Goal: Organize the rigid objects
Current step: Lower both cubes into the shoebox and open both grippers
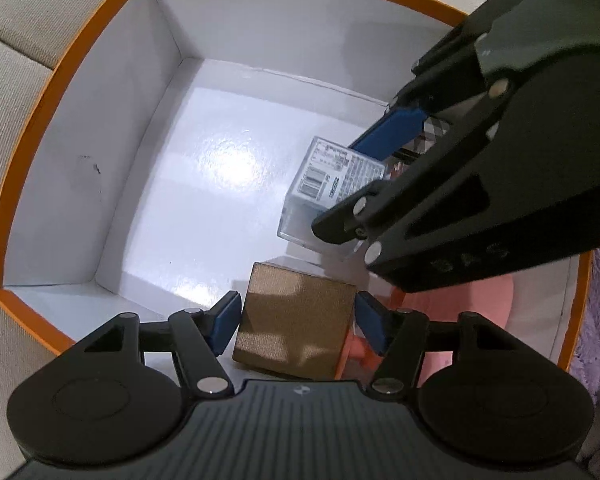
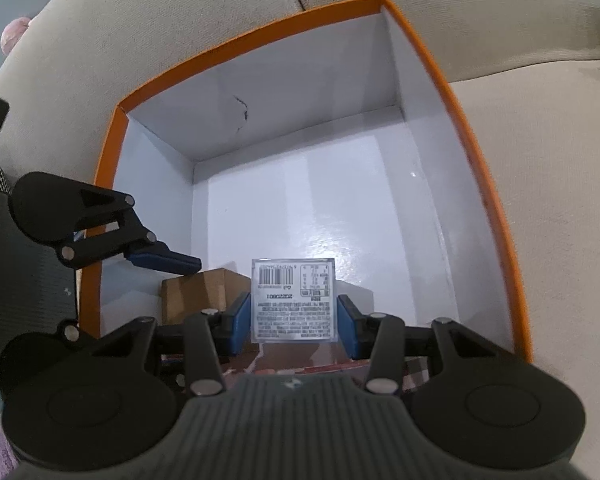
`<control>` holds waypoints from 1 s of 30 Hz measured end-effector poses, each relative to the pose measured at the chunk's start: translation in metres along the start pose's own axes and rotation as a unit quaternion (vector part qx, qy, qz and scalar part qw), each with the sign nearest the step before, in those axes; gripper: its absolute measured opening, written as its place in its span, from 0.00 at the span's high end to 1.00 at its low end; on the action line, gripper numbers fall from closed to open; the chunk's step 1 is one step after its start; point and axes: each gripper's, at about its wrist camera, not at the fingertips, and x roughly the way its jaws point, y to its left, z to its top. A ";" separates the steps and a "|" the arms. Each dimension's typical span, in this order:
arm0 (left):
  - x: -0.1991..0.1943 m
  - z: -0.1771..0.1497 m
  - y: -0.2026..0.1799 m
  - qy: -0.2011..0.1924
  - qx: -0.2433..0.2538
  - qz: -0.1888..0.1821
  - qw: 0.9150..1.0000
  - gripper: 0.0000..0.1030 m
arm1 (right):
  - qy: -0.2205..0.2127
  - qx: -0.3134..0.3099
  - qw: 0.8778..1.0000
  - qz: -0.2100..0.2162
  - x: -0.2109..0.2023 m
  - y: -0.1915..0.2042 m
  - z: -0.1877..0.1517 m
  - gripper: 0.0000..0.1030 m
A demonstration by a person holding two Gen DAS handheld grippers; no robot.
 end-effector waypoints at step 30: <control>-0.027 -0.017 -0.008 -0.074 -0.022 -0.002 0.997 0.25 | 0.023 -0.015 1.000 -0.004 0.016 0.019 0.000 0.52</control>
